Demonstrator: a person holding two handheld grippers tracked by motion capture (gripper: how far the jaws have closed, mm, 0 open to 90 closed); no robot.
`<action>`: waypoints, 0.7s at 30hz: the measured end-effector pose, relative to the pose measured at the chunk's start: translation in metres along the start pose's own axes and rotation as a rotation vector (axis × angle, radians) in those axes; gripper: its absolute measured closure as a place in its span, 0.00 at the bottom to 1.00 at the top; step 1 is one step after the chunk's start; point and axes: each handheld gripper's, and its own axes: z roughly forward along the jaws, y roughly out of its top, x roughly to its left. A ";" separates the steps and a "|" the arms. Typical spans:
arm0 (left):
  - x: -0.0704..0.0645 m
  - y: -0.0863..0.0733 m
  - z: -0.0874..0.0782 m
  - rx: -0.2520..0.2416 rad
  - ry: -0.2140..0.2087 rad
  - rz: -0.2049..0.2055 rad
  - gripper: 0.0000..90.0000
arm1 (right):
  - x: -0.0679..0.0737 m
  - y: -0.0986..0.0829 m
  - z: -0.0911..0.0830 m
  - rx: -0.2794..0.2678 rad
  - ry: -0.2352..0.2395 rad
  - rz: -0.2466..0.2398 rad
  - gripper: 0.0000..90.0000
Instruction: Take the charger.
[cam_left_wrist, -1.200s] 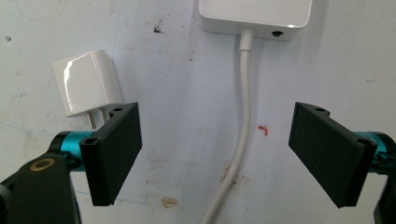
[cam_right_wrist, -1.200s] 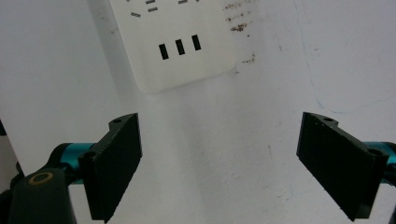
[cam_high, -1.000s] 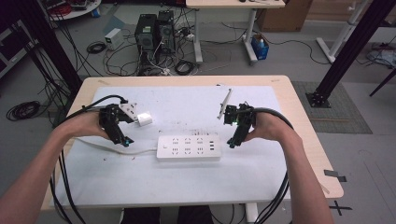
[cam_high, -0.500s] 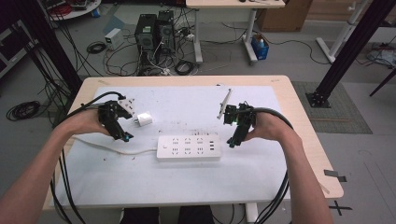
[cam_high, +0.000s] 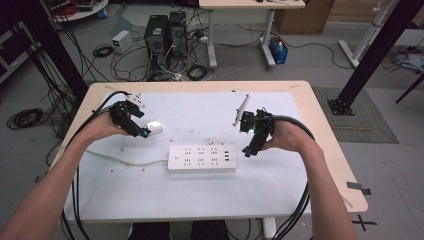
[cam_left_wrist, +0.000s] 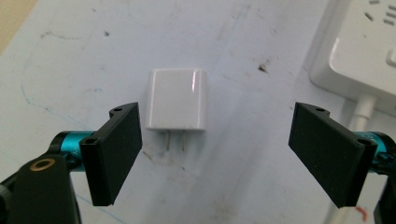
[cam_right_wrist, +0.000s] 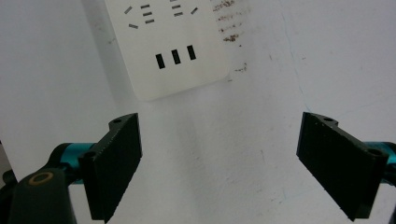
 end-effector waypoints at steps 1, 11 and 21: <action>0.003 0.000 0.002 -0.012 0.004 -0.012 0.19 | 0.000 0.000 -0.001 0.000 -0.001 0.004 0.15; 0.017 -0.004 0.027 -0.060 -0.027 -0.082 0.19 | 0.001 -0.002 -0.004 -0.007 -0.012 0.020 0.15; 0.025 -0.013 0.045 -0.046 -0.037 -0.132 0.20 | 0.000 0.001 -0.001 0.003 -0.017 0.022 0.15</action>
